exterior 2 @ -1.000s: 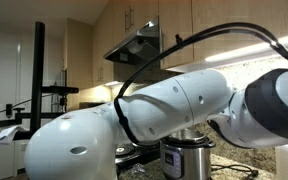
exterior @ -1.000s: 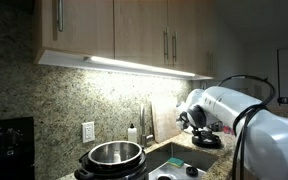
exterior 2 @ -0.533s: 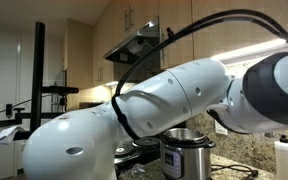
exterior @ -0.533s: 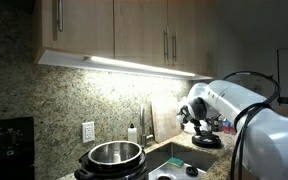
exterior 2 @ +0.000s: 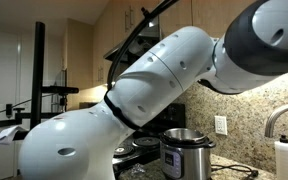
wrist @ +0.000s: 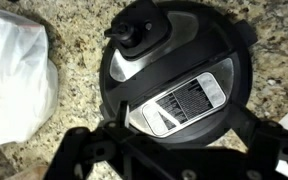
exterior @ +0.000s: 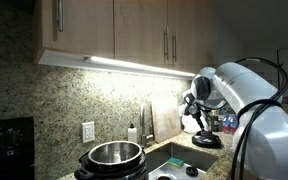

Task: Remove the lid from the rice cooker and put it on the right side of the counter

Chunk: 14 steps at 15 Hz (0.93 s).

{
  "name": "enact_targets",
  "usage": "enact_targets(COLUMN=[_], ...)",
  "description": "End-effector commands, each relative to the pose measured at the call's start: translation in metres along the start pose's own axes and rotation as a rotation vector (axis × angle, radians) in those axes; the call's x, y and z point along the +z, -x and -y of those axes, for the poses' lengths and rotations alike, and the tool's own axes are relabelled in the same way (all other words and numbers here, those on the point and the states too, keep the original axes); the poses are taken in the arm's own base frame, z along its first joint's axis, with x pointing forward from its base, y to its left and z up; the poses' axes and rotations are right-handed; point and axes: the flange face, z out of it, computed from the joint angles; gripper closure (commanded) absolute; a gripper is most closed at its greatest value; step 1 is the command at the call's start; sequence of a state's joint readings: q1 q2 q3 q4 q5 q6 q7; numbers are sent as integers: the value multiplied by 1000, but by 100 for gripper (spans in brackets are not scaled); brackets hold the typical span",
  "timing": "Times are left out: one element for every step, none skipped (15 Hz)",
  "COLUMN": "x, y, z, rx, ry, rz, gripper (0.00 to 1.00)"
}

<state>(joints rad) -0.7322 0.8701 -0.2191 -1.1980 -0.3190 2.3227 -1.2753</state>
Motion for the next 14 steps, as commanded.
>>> enact_targets(x=[-20,-24,-26,-29,-32,-33,-36,-37,-40,-41,-43,-30,-31,-32], y=[6,6,7,6,7,6,6,7,5,-2,-5,-7,-10,-12], z=[33,41,49,57,65,74,84,92,102,113,124,94,104,112], rx=[-178,-229,-281,-331,-381,-429,-477,-517,-561,-603,-642,-551,-579,-593], ry=[-23,-28,-27,-19,-13,1,11,26,43,63,85,45,56,60], rz=[-83,-94,-96,-102,-107,-108,-112,-117,-125,-135,-152,-136,-147,-154], gripper=[0,0,0,0,0,0,0,0,0,0,0,0,0,0])
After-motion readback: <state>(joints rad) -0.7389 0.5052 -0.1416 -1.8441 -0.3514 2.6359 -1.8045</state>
